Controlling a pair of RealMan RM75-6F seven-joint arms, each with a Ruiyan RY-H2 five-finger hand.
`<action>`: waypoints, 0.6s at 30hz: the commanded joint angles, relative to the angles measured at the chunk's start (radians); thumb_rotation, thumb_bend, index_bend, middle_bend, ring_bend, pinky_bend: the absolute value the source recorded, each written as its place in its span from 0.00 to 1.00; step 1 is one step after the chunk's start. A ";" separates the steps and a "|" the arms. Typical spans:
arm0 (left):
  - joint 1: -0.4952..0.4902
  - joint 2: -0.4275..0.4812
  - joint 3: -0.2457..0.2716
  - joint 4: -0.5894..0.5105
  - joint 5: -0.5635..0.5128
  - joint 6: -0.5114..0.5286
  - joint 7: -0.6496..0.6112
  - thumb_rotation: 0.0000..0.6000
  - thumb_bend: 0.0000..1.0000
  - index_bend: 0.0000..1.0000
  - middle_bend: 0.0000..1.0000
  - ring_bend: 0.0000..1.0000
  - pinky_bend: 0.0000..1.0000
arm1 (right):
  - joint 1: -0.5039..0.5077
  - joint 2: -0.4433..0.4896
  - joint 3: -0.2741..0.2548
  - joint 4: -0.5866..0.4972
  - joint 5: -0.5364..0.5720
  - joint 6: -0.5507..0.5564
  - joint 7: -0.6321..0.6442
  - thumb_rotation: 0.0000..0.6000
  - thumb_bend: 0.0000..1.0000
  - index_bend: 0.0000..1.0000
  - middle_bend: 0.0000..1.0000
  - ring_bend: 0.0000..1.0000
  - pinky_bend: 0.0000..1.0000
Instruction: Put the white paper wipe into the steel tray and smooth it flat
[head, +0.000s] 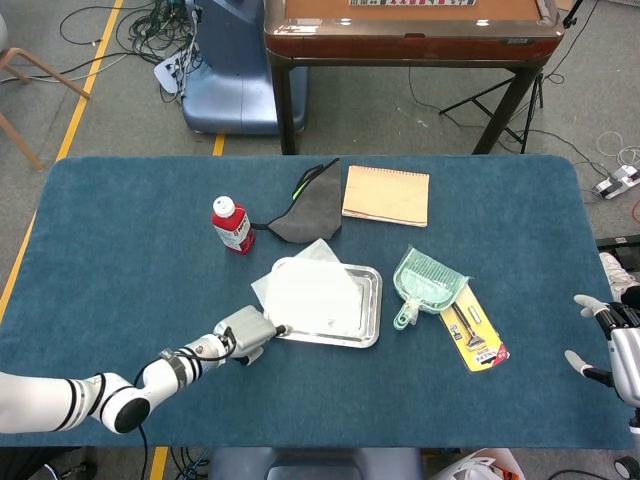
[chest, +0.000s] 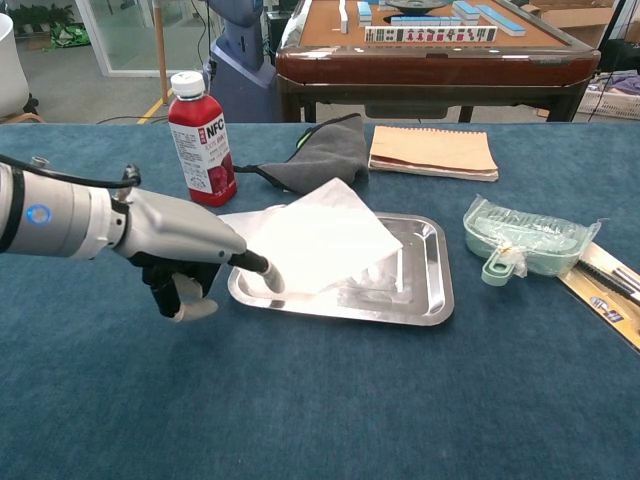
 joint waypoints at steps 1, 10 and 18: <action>-0.002 0.008 0.006 0.007 -0.020 0.003 -0.004 1.00 0.52 0.13 1.00 1.00 1.00 | 0.001 0.000 0.000 0.000 0.000 -0.001 0.000 1.00 0.07 0.27 0.39 0.28 0.34; -0.018 0.025 0.015 0.041 -0.114 0.009 -0.010 1.00 0.52 0.13 1.00 1.00 1.00 | 0.003 0.000 0.000 -0.001 -0.005 -0.002 0.000 1.00 0.07 0.27 0.39 0.28 0.34; -0.039 0.087 -0.005 0.017 -0.178 -0.052 -0.082 1.00 0.52 0.18 1.00 1.00 1.00 | 0.003 0.000 0.000 0.002 -0.004 -0.001 0.006 1.00 0.07 0.28 0.39 0.28 0.34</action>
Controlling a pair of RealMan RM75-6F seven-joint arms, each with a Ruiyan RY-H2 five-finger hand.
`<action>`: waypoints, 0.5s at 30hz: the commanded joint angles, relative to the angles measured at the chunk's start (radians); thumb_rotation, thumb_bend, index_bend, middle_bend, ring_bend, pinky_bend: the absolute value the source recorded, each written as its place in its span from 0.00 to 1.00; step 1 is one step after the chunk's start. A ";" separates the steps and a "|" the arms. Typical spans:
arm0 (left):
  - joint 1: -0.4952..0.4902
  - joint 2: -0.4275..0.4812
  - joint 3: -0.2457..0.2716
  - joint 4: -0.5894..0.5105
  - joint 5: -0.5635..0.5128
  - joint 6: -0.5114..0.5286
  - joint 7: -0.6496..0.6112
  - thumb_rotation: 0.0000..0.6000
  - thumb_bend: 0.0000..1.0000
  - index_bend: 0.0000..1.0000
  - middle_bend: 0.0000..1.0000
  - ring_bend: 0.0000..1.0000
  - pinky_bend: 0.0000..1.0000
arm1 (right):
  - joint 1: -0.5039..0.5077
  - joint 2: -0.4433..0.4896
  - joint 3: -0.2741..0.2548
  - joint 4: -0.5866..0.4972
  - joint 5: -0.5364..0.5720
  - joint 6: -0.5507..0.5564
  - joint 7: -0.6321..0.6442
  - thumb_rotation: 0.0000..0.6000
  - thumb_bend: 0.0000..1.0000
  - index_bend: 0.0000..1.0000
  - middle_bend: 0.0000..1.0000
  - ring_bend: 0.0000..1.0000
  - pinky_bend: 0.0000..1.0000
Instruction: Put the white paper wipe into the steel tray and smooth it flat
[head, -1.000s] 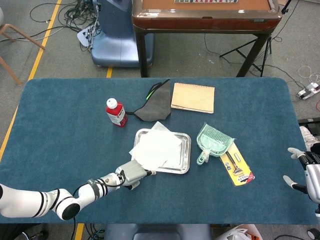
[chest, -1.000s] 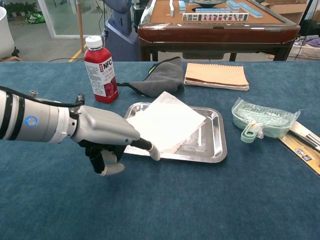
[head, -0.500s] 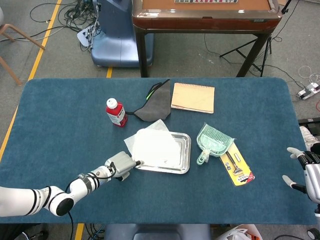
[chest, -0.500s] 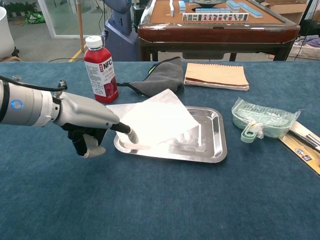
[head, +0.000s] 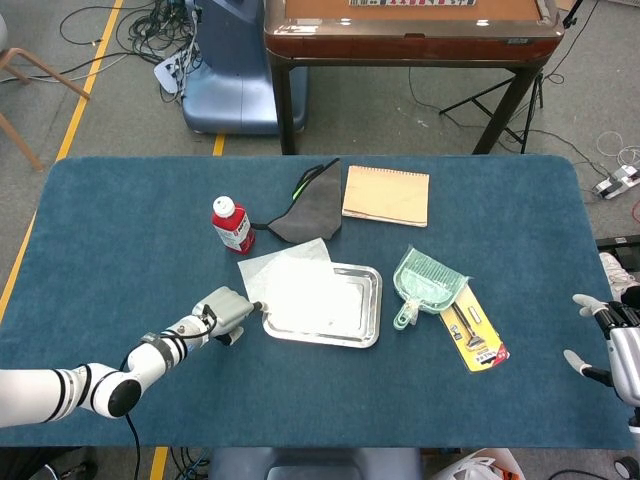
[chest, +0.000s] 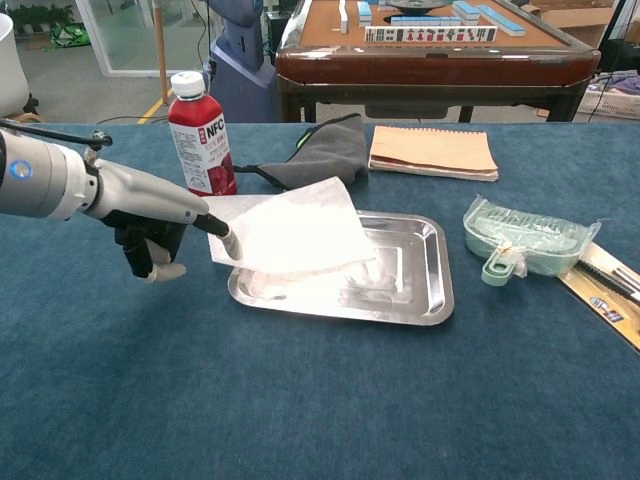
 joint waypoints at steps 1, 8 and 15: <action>0.000 0.024 -0.018 -0.009 0.005 -0.019 -0.039 1.00 0.52 0.19 1.00 1.00 1.00 | 0.000 0.000 0.000 0.001 0.000 0.000 0.001 1.00 0.07 0.27 0.39 0.28 0.34; 0.037 0.049 -0.078 -0.030 0.075 0.026 -0.122 1.00 0.51 0.21 1.00 1.00 1.00 | -0.002 0.000 -0.001 0.002 -0.001 0.002 0.004 1.00 0.07 0.28 0.39 0.28 0.34; 0.039 0.017 -0.102 -0.009 0.061 0.070 -0.123 1.00 0.51 0.21 1.00 1.00 1.00 | -0.005 -0.002 -0.003 0.008 0.000 0.005 0.011 1.00 0.07 0.28 0.39 0.28 0.34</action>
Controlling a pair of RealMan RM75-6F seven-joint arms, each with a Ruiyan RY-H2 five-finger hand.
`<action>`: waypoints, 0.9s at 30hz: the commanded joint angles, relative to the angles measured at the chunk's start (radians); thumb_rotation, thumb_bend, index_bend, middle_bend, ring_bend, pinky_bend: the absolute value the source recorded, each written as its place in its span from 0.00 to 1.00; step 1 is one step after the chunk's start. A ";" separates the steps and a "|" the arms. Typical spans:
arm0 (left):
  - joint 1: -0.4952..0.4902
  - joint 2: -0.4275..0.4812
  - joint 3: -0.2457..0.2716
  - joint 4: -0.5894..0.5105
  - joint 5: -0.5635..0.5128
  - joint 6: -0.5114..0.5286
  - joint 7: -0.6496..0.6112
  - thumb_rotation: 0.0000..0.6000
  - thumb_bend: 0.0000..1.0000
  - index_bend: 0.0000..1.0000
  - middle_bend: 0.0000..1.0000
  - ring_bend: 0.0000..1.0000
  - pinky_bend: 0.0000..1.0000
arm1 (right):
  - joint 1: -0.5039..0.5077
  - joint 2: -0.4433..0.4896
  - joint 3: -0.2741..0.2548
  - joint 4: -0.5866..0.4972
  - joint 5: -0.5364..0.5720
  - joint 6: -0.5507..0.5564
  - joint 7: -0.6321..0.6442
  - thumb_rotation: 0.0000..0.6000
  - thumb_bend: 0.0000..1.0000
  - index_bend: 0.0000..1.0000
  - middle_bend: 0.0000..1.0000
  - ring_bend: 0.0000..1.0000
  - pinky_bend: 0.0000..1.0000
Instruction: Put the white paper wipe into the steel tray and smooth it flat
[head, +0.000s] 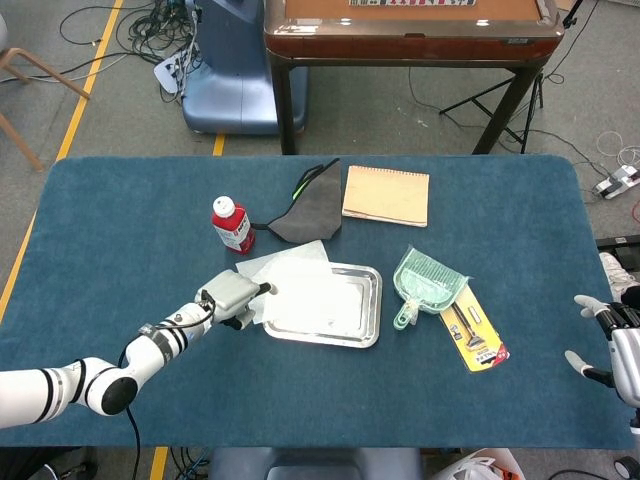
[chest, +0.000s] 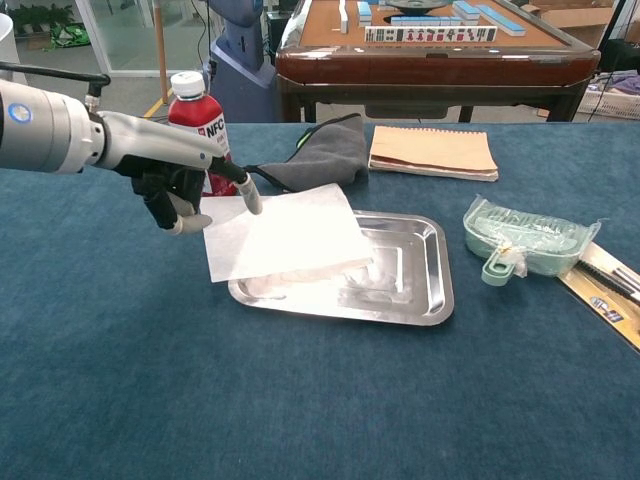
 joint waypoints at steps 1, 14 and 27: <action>-0.006 -0.021 -0.007 0.015 -0.022 0.008 0.005 1.00 0.51 0.20 1.00 1.00 1.00 | -0.001 0.000 0.000 0.003 0.001 0.001 0.003 1.00 0.07 0.28 0.39 0.28 0.34; -0.113 -0.193 0.010 0.113 -0.193 0.067 0.185 1.00 0.52 0.16 1.00 1.00 1.00 | 0.000 -0.003 -0.001 0.011 -0.001 -0.001 0.011 1.00 0.07 0.28 0.39 0.28 0.34; -0.237 -0.327 0.057 0.213 -0.445 0.103 0.381 1.00 0.53 0.14 1.00 1.00 1.00 | -0.001 -0.003 -0.002 0.021 0.003 -0.005 0.024 1.00 0.07 0.28 0.39 0.28 0.34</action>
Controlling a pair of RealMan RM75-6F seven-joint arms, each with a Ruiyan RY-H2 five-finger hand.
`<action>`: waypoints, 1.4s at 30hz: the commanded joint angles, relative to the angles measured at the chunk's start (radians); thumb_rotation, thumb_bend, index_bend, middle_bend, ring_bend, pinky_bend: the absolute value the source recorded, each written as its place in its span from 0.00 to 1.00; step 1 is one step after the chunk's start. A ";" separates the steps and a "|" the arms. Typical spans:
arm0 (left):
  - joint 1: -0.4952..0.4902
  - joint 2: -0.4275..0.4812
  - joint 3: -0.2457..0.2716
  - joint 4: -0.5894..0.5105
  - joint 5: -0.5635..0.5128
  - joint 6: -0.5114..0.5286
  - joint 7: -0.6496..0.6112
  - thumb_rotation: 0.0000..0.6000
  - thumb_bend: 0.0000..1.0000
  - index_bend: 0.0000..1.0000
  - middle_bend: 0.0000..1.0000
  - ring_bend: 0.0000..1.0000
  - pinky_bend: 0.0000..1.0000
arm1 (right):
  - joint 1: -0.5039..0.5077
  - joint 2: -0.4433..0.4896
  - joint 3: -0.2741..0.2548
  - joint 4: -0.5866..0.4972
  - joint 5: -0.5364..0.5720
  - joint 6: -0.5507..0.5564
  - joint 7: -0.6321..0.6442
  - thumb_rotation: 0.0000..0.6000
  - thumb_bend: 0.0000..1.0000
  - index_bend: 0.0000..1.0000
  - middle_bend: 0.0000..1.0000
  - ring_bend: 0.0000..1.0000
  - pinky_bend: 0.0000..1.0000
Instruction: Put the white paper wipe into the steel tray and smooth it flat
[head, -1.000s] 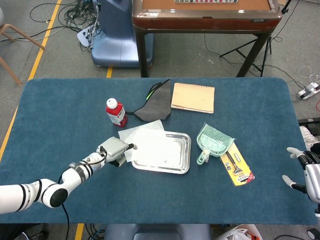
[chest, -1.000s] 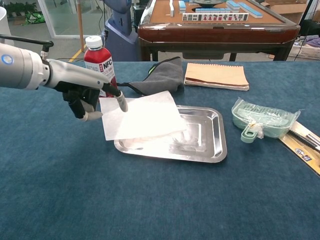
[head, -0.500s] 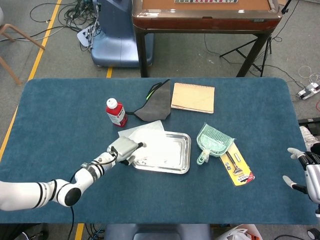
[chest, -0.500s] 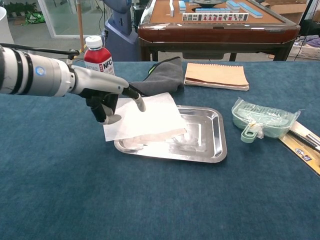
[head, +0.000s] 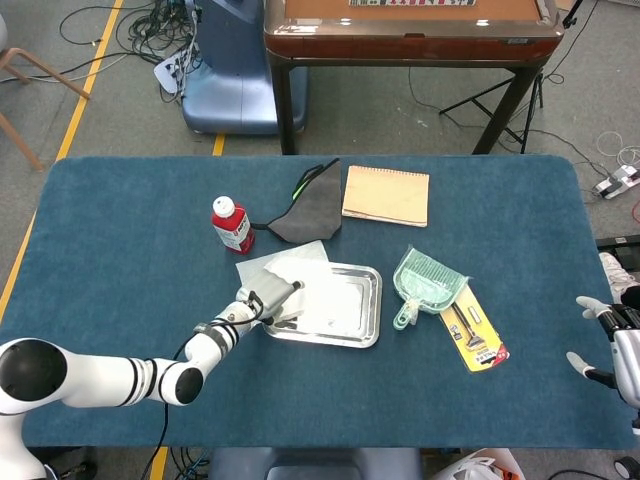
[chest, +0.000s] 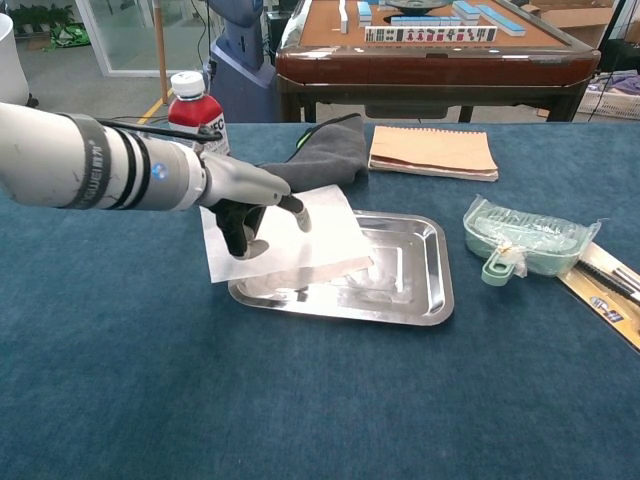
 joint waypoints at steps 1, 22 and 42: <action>-0.037 -0.042 0.015 0.034 -0.069 0.011 0.046 1.00 0.53 0.14 1.00 1.00 1.00 | -0.001 0.001 0.000 0.001 0.001 0.001 0.003 1.00 0.07 0.28 0.39 0.28 0.34; -0.091 -0.084 0.030 -0.012 -0.098 0.036 0.142 1.00 0.53 0.14 1.00 1.00 1.00 | -0.009 0.001 0.001 0.007 0.007 0.008 0.011 1.00 0.07 0.28 0.39 0.28 0.34; -0.040 -0.041 -0.007 -0.039 -0.020 0.100 0.084 1.00 0.53 0.15 1.00 1.00 1.00 | -0.017 0.001 -0.001 0.006 0.003 0.018 0.013 1.00 0.07 0.28 0.39 0.28 0.34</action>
